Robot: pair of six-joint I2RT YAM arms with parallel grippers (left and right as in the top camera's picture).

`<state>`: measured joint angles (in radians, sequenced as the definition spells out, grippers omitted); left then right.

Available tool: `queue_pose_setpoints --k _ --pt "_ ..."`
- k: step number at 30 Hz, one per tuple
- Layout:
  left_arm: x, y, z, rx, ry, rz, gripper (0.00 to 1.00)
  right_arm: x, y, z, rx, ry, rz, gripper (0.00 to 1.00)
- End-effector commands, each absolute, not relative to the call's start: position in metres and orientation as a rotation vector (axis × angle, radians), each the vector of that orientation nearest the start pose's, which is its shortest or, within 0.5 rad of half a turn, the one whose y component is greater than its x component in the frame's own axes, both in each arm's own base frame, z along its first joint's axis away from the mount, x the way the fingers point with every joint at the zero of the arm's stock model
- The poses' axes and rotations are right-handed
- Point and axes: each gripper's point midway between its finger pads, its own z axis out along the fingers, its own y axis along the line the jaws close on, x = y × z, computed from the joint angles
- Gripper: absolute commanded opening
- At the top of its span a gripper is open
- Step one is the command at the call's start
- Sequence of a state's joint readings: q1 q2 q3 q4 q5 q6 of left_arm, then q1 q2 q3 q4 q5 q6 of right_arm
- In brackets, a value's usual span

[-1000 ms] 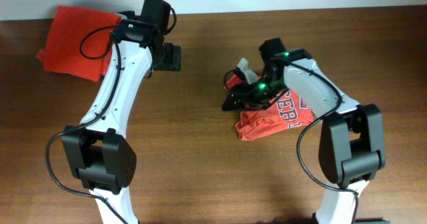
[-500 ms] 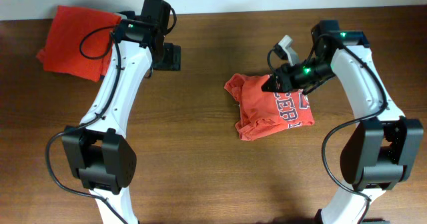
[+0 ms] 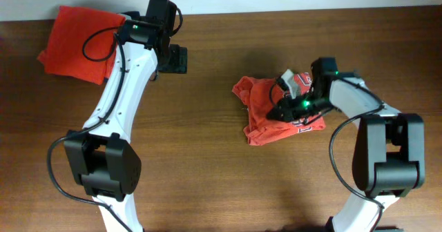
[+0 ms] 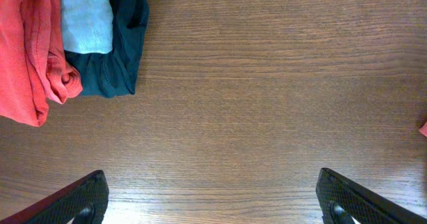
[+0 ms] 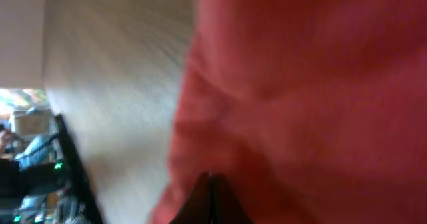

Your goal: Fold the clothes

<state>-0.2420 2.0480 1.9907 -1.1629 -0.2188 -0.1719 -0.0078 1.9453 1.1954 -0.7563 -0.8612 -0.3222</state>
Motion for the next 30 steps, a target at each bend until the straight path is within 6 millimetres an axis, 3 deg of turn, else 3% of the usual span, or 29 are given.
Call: queue_pose_setpoints --k 1,6,11,17,19,25,27,30 --pt "0.468 -0.077 0.175 0.053 2.729 0.209 0.99 0.337 0.135 0.032 -0.28 2.651 1.305 0.04" --pt "0.468 -0.077 0.175 0.054 2.729 0.208 0.99 0.326 0.142 0.022 -0.24 2.597 1.389 0.04" --pt "0.468 -0.077 0.175 0.053 2.729 0.209 0.99 0.333 0.144 0.031 -0.231 2.573 1.417 0.04" --pt "0.468 -0.077 0.175 0.054 2.729 0.208 0.99 0.371 0.159 0.12 -0.344 2.282 1.602 0.04" --pt "0.468 -0.077 0.175 0.054 2.729 0.208 0.99 0.379 0.159 0.128 -0.363 2.266 1.571 0.04" --pt "0.468 -0.077 0.175 0.053 2.729 0.209 0.99 0.395 0.146 0.084 -0.321 2.45 1.258 0.04" --pt "0.468 -0.077 0.175 0.054 2.729 0.208 0.99 0.394 0.152 0.07 -0.339 2.491 1.215 0.04" --pt "0.468 -0.077 0.175 0.054 2.729 0.208 0.99 0.4 0.167 0.066 -0.411 2.448 1.21 0.04"
